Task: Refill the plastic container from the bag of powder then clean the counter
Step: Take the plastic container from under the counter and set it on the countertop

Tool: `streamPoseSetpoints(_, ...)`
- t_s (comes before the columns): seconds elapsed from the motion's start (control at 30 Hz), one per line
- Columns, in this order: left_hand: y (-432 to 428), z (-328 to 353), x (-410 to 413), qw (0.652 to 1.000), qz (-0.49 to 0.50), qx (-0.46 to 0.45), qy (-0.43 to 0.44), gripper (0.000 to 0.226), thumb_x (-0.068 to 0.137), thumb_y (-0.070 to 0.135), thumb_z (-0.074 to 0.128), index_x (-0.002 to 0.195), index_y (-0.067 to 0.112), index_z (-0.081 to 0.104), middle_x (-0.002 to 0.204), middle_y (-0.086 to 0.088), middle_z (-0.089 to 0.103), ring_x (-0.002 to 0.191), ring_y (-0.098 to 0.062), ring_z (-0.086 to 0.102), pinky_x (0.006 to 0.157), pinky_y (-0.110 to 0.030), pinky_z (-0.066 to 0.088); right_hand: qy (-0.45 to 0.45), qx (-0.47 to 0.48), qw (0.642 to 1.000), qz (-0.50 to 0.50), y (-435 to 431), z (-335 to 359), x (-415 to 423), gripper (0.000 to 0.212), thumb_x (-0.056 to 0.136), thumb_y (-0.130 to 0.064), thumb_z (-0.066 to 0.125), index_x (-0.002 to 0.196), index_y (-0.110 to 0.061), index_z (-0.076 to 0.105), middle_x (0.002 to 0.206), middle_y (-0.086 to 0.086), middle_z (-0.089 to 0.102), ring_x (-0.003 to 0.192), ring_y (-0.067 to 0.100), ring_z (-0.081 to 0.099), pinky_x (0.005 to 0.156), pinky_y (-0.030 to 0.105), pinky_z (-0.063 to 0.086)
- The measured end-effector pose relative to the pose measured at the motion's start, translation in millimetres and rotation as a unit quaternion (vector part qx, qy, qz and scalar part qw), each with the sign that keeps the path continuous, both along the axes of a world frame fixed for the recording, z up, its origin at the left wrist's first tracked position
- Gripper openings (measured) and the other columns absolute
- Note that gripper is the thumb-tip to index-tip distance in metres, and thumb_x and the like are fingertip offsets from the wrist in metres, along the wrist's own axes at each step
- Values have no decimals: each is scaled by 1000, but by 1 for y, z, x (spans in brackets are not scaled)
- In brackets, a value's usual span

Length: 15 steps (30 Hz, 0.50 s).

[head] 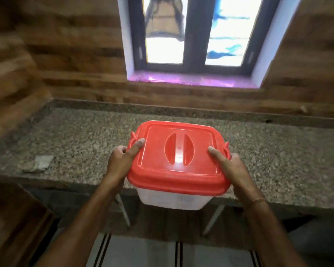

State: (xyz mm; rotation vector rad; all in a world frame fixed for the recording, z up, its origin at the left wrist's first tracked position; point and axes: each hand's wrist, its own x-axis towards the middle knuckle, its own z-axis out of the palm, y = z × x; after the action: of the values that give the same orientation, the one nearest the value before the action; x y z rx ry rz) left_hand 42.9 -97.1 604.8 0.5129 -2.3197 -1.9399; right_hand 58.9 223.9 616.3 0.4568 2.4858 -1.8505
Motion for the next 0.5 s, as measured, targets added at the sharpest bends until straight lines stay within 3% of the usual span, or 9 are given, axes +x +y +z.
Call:
streamPoseSetpoints(0.1,21,8,-57,1000,3,-10,10,77,65,80,75,100,12,70,87,-9,81,78,-28,79,76,-51,65,10,-9,1000,-11,16,9,-51,70,69,-76,75,115,-24,63,104,5,76,88,25,78,82,50,66)
streamPoseSetpoints(0.23,57,2,-130,999,12,-45,2,73,66,83,71,90,14,69,85,-7,79,77,-28,76,70,-45,61,-3,-11,1000,-26,49,-2,-126,94,58,-85,76,124,-18,66,104,6,78,87,25,79,79,47,66)
streamPoseSetpoints(0.37,83,-18,-187,998,13,-63,-25,74,72,82,68,91,11,66,90,-10,77,70,-22,71,57,-30,49,-39,-3,999,-18,78,-21,-187,93,57,-90,75,119,-20,70,99,5,80,83,24,80,74,42,67)
streamPoseSetpoints(0.5,95,-39,-226,996,14,-67,-52,77,75,82,66,99,9,66,93,-10,76,75,-24,72,60,-31,52,-67,1,998,-10,95,-40,-241,101,49,-92,77,118,-19,66,102,6,78,86,27,79,78,47,66)
